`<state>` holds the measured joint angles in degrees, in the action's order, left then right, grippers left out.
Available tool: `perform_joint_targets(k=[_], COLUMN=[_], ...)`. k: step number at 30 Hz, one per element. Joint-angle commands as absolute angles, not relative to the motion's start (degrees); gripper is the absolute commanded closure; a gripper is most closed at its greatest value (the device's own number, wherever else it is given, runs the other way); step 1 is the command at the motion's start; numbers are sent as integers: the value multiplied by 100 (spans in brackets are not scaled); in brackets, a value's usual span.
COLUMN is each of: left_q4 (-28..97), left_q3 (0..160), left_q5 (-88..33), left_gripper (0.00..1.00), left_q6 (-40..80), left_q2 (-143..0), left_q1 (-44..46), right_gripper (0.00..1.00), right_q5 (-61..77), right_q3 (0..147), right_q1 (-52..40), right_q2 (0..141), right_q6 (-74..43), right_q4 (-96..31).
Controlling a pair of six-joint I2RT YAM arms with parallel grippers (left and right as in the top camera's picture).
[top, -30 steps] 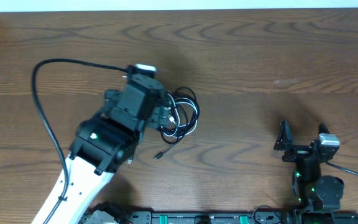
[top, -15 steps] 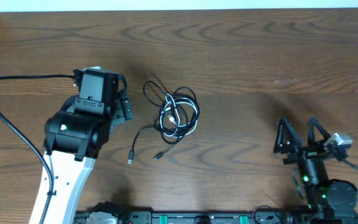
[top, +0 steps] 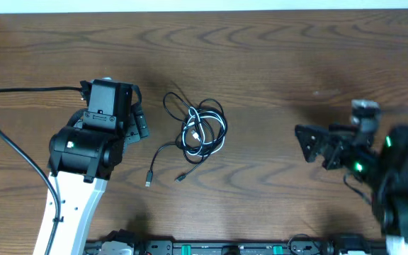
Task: Untangle cables
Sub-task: 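Reach the right gripper to the bundle and grasp the cable loops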
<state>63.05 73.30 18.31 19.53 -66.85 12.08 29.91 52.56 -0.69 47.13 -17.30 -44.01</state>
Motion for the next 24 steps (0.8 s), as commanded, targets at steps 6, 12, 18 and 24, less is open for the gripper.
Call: perform_joint_targets(k=[6,12,18,24], left_q4=[6320,6320,6320,6320], left_q3=[7334,7334,7334,7334], left_q5=[1865,1865,1865,1865], left_gripper=[2,3,2,3], left_q6=[2005,2005,2005,2005], left_q2=[-6672,-6672,-6672,-6672], left_q1=[1179,1179,1179,1179], right_gripper=[1,1,1,1], right_q5=[3363,2362,2088,2088], right_q3=[6055,6053,6053,6053], right_q1=[-1002,-1811,-2344,-2646], right_q2=[6667,7618,8453,9321], right_q6=[-867,-880,-893,-1284], right_q4=[-4663,-4007,-3039,-2147])
